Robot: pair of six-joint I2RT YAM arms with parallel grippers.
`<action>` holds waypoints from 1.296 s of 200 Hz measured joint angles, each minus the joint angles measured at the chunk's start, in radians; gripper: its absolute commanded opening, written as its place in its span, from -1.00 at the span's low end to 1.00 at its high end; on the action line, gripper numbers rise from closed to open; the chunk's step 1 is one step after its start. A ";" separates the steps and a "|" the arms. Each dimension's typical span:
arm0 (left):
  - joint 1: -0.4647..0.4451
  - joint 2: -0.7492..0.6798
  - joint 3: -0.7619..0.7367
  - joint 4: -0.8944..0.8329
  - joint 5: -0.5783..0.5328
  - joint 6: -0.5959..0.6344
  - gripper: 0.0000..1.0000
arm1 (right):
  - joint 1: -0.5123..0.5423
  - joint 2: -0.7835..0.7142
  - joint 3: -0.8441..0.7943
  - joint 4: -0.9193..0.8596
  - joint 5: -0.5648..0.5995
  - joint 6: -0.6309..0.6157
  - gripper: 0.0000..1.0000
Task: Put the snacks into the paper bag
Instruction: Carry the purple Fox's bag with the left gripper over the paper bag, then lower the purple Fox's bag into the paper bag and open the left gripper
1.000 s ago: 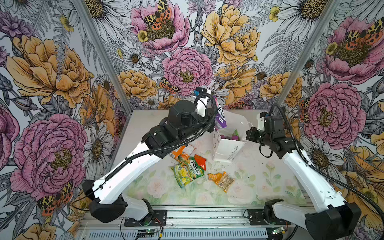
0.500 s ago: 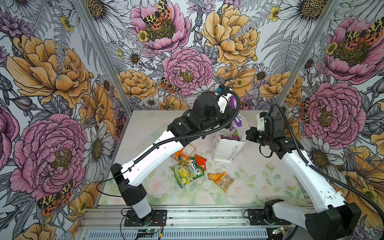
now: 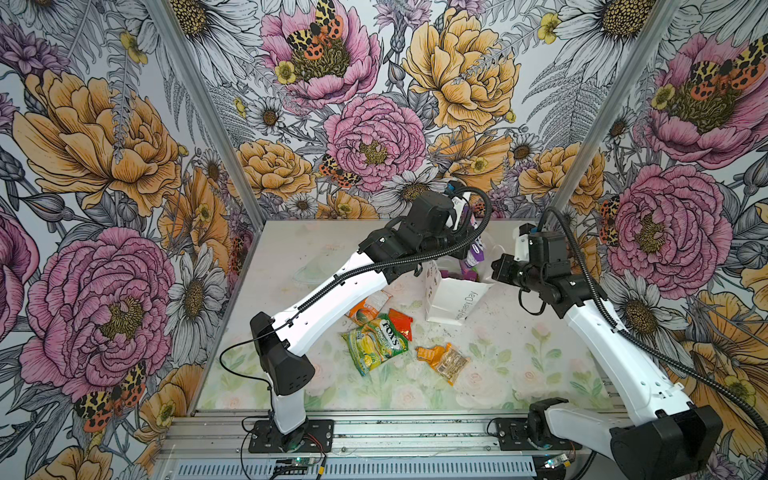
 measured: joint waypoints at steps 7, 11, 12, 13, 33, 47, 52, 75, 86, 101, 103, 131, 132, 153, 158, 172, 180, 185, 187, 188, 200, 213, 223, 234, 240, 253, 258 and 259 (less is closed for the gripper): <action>0.008 0.016 0.013 -0.010 0.001 -0.010 -1.00 | 0.000 0.000 0.000 0.000 0.000 0.000 -1.00; 0.012 0.024 0.018 -0.014 0.002 -0.016 -1.00 | 0.000 0.000 0.000 0.000 0.000 0.000 -1.00; 0.013 0.026 0.018 -0.017 0.003 -0.017 -1.00 | 0.000 0.000 0.000 0.000 0.000 0.000 -1.00; 0.013 0.026 0.018 -0.017 0.003 -0.017 -1.00 | 0.000 0.000 0.000 0.000 0.000 0.000 -1.00; 0.039 0.069 0.036 -0.052 0.014 -0.048 -1.00 | 0.000 -0.001 0.000 0.000 0.000 0.000 -1.00; 0.056 0.096 0.047 -0.077 0.021 -0.067 -1.00 | 0.000 -0.004 0.000 0.000 0.000 0.000 -1.00; 0.060 0.102 0.048 -0.083 0.022 -0.073 -1.00 | 0.000 -0.005 -0.001 0.000 0.000 0.000 -1.00; 0.079 0.130 0.068 -0.130 0.029 -0.097 -1.00 | 0.000 -0.010 -0.002 -0.005 0.000 0.000 -1.00; 0.084 0.141 0.089 -0.153 0.028 -0.103 -1.00 | 0.000 -0.011 -0.003 -0.006 0.000 0.000 -1.00; 0.085 0.158 0.128 -0.192 0.024 -0.106 -1.00 | 0.000 -0.011 -0.003 -0.006 0.000 0.000 -1.00; 0.085 0.159 0.134 -0.197 0.024 -0.106 -1.00 | 0.000 -0.011 -0.003 -0.006 0.000 0.000 -1.00; 0.085 0.191 0.211 -0.261 0.017 -0.111 -1.00 | 0.000 -0.011 -0.004 -0.006 0.000 0.000 -1.00; 0.085 0.191 0.211 -0.261 0.017 -0.111 -1.00 | 0.000 -0.011 -0.004 -0.006 0.000 0.000 -1.00; 0.085 0.227 0.275 -0.318 0.010 -0.115 -1.00 | 0.000 -0.011 -0.004 -0.006 0.000 0.000 -1.00; 0.085 0.236 0.287 -0.327 0.008 -0.118 -1.00 | 0.000 -0.011 -0.004 -0.006 0.000 0.000 -1.00; 0.085 0.261 0.315 -0.354 -0.002 -0.121 -1.00 | 0.000 -0.011 -0.004 -0.006 0.000 0.000 -1.00; 0.085 0.269 0.320 -0.365 -0.006 -0.121 -1.00 | 0.000 -0.011 -0.004 -0.006 0.000 0.000 -1.00; 0.085 0.274 0.322 -0.372 -0.009 -0.121 -1.00 | 0.000 -0.011 -0.004 -0.006 0.000 0.000 -1.00; 0.085 0.276 0.324 -0.376 -0.010 -0.121 -1.00 | 0.000 -0.011 -0.004 -0.006 0.000 0.000 -1.00; 0.085 0.276 0.324 -0.376 -0.010 -0.121 -1.00 | 0.000 -0.011 -0.004 -0.006 0.000 0.000 -1.00; 0.085 0.290 0.328 -0.395 -0.019 -0.122 -1.00 | 0.000 -0.011 -0.004 -0.006 0.000 0.000 -1.00; 0.085 0.306 0.347 -0.420 -0.033 -0.124 -1.00 | 0.000 -0.011 -0.005 -0.006 0.000 0.000 -1.00; 0.084 0.320 0.367 -0.439 -0.043 -0.125 -1.00 | 0.000 -0.011 -0.005 -0.005 0.000 0.000 -1.00; 0.084 0.334 0.386 -0.457 -0.057 -0.125 -1.00 | 0.000 -0.011 -0.005 -0.005 0.000 0.000 -1.00; 0.084 0.336 0.391 -0.462 -0.062 -0.125 -1.00 | 0.000 -0.011 -0.006 -0.005 0.000 0.000 -1.00; 0.084 0.337 0.395 -0.473 -0.071 -0.125 -1.00 | 0.000 -0.011 -0.006 -0.005 0.000 0.000 -1.00; 0.082 0.338 0.399 -0.477 -0.074 -0.125 -1.00 | 0.000 -0.011 -0.006 -0.005 0.000 0.000 -1.00; 0.082 0.338 0.399 -0.477 -0.074 -0.125 -1.00 | 0.000 -0.011 -0.006 -0.005 0.000 0.000 -1.00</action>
